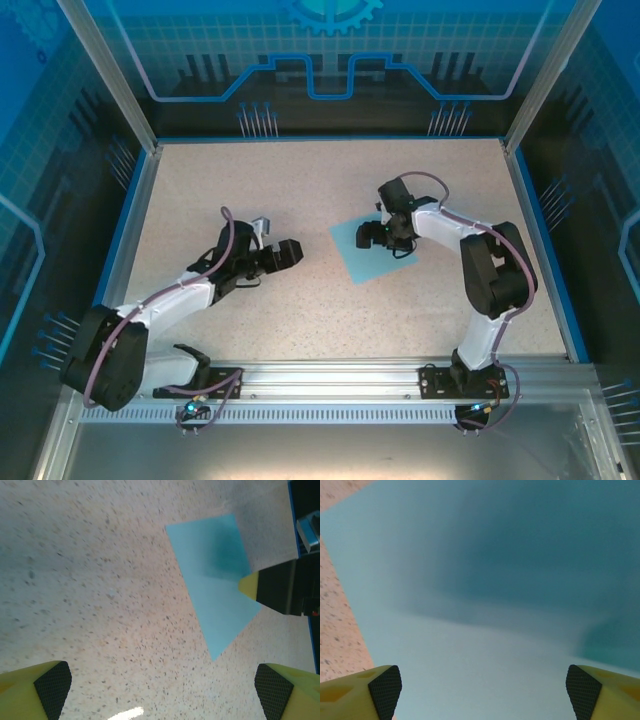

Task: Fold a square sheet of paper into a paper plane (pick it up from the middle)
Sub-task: Move the square sheet of paper to the center of the table.

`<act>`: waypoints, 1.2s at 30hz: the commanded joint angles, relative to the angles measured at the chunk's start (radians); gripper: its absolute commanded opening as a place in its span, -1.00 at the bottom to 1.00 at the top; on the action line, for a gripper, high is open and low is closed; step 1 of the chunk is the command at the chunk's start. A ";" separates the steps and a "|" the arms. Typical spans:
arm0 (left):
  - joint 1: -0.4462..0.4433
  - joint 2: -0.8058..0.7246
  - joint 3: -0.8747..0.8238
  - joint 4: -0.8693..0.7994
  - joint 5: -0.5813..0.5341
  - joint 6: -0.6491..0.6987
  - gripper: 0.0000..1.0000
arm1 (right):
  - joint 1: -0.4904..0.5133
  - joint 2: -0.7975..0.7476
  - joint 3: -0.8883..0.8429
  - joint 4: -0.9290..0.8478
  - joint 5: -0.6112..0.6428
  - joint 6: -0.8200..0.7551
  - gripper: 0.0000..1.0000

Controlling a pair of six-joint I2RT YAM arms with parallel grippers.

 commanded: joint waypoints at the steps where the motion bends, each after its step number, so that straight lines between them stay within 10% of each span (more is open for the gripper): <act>1: -0.036 0.031 0.040 0.020 0.018 -0.021 0.97 | 0.015 -0.005 -0.061 -0.011 -0.023 0.042 0.78; 16: -0.067 0.012 0.031 -0.016 -0.076 -0.026 0.97 | 0.248 -0.236 -0.331 0.117 0.018 0.491 0.78; 25: -0.067 -0.003 0.043 -0.026 -0.090 -0.007 0.97 | 0.268 -0.264 -0.060 -0.301 0.345 0.280 0.85; 36: -0.067 0.113 0.135 -0.067 -0.046 0.015 0.97 | 0.262 0.056 0.202 -0.422 0.332 0.233 0.98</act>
